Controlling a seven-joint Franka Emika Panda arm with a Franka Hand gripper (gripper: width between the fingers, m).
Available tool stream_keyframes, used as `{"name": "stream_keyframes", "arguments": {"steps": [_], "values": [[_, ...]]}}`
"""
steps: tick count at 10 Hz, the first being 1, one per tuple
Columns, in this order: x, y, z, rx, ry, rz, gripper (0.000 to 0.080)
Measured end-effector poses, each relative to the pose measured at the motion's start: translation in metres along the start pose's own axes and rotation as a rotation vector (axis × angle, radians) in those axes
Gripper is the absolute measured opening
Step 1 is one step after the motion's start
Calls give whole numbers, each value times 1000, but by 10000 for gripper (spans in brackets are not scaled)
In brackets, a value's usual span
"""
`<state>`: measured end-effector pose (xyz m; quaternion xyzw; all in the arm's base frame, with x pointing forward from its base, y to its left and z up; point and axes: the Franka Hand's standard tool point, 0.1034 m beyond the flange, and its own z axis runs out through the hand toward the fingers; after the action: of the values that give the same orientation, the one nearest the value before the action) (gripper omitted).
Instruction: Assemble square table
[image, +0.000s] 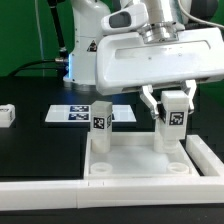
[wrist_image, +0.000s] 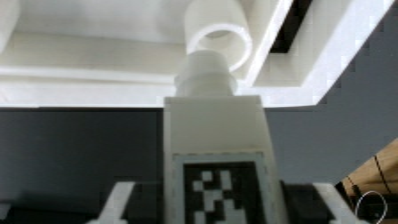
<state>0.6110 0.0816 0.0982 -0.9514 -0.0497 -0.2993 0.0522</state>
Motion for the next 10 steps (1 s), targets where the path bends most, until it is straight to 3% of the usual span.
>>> {"name": "stream_keyframes", "arguments": {"steps": [2,7,10], "values": [[-8,-2,13,7,-16,6,288],[-3,-6,18,13,-10,6,288],[-13,-6,26,16,-27,11,288]]}}
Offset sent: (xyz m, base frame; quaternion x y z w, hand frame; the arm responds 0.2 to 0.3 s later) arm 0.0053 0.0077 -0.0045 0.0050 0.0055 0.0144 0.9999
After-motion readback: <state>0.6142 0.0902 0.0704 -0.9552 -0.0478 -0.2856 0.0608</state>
